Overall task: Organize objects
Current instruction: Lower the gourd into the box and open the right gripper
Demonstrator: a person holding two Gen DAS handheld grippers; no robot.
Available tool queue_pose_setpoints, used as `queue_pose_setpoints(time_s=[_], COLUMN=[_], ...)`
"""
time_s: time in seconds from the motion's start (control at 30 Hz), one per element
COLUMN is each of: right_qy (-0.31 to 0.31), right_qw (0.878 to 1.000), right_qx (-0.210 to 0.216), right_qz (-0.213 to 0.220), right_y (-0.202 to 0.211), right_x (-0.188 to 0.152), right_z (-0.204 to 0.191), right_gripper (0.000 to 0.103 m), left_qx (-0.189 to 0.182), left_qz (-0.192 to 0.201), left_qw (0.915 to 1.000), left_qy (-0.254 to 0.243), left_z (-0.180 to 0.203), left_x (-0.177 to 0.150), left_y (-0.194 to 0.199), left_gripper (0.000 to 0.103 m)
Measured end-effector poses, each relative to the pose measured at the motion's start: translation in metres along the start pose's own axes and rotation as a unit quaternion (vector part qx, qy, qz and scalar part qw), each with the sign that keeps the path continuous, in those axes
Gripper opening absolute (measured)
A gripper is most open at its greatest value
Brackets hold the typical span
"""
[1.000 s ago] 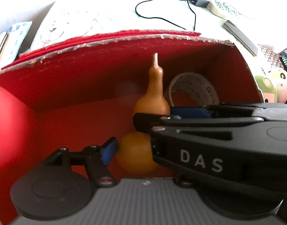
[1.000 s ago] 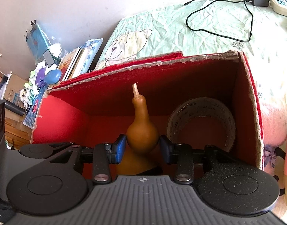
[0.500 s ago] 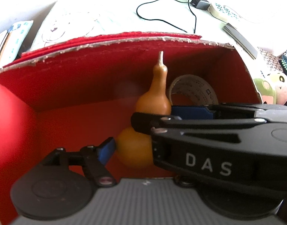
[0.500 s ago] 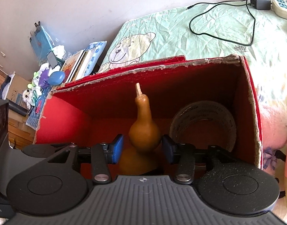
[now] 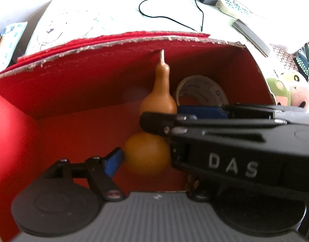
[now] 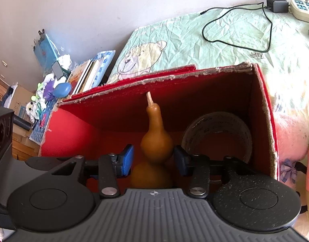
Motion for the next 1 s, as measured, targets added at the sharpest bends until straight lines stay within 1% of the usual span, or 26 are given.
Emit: queue_pose_setpoints(time_s=[0.1,0.17,0.23,0.33,0.4,0.43,0.53,0.63,0.73,0.9,0.93,1.0], right_qy=[0.001,0.001,0.001,-0.005,-0.013,-0.019,-0.027,-0.027,-0.033,-0.028,-0.026,-0.024], right_qw=[1.0,1.0,1.0,1.0,1.0,0.999,0.999,0.999,0.998,0.999,0.999,0.999], right_qx=[-0.01,-0.012,-0.01,0.005,0.016,0.018,0.017,0.012,0.022,0.016,0.016,0.017], right_qz=[0.002,0.002,0.003,0.005,0.012,0.017,0.03,0.037,0.046,0.043,0.042,0.038], right_y=[0.0,0.0,0.0,0.002,0.005,0.007,0.01,0.012,0.014,0.012,0.012,0.011], right_x=[0.0,0.001,0.001,0.0,-0.001,-0.001,-0.002,-0.002,-0.002,-0.001,-0.001,-0.001], right_z=[-0.001,-0.001,0.0,0.002,0.004,0.006,0.007,0.006,0.009,0.007,0.007,0.006], right_gripper=[0.041,0.041,0.04,0.04,0.04,0.037,0.036,0.035,0.033,0.032,0.032,0.032], left_qx=[-0.001,-0.005,-0.02,-0.045,-0.054,-0.053,-0.035,0.003,0.033,0.068,0.076,0.079], left_qz=[-0.011,-0.02,-0.028,-0.037,-0.038,-0.037,-0.033,-0.027,-0.016,0.0,0.001,0.003], left_qw=[0.9999,0.9997,0.9994,0.9983,0.9978,0.9979,0.9986,0.999,0.9983,0.9961,0.9955,0.9956], left_qy=[-0.005,-0.013,-0.011,0.003,0.005,-0.002,-0.022,-0.036,-0.044,-0.056,-0.056,-0.05], left_z=[0.0,0.003,0.002,-0.003,-0.003,-0.001,0.003,0.005,0.005,-0.002,-0.005,-0.01], left_x=[0.002,0.003,0.001,-0.002,-0.004,-0.005,-0.007,-0.005,-0.001,-0.001,-0.001,-0.001], left_y=[-0.002,-0.004,-0.004,-0.003,-0.001,0.0,0.003,0.004,0.009,0.017,0.017,0.018], left_gripper=[0.072,0.072,0.069,0.068,0.068,0.068,0.068,0.069,0.069,0.069,0.073,0.073])
Point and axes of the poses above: each gripper's, at about its wrist camera, not at the fingertips, and y roughly against the way its jaws point, z to its right, x to its top, the point moved 1 cm from there along -y, roughly the way its jaws point, and after that the axes turned 13 degrees about -x, right-handed, at the moved point
